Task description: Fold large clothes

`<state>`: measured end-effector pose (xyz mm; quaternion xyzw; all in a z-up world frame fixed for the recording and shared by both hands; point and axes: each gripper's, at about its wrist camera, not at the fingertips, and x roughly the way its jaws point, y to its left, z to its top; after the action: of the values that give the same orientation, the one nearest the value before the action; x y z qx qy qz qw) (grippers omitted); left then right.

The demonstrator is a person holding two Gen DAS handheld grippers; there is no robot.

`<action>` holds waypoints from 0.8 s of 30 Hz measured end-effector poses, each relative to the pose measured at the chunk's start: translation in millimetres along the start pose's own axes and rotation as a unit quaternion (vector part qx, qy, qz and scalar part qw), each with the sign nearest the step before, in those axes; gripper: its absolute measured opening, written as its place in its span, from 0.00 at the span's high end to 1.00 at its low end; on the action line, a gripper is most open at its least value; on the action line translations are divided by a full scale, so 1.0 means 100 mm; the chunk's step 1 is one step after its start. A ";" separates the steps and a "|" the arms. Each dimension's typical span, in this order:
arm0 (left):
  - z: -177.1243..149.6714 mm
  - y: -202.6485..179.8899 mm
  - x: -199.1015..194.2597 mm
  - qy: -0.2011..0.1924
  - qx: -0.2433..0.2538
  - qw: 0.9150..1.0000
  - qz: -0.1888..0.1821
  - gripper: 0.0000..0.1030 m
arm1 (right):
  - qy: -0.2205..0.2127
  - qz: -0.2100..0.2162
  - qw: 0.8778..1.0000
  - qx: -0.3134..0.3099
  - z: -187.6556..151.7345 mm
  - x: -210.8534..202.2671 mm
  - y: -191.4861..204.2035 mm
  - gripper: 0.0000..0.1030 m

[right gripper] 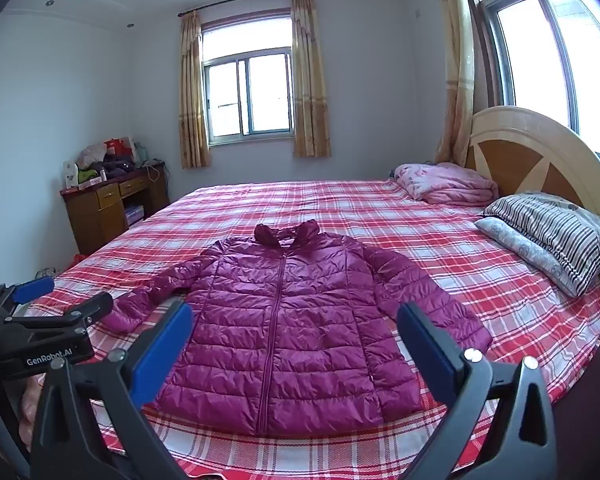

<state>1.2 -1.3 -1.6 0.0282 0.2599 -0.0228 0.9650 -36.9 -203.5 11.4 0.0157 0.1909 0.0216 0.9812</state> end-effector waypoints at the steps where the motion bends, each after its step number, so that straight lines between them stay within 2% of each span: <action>1: -0.01 -0.01 0.00 0.003 0.001 1.000 -0.003 0.01 | -0.004 0.001 1.000 0.003 0.00 0.00 0.00 0.00; 5: -0.02 -0.01 0.06 0.019 -0.003 1.000 -0.008 0.01 | -0.003 0.002 1.000 0.004 -0.01 0.01 -0.01 0.00; 24: 0.03 0.08 0.07 0.014 -0.022 1.000 -0.007 0.01 | -0.001 0.005 1.000 0.005 -0.02 0.01 0.01 0.00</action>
<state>9.7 6.1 -2.1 0.0058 0.2742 -0.0237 0.9614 -36.7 -202.7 9.1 0.0218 0.1898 0.0251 0.9813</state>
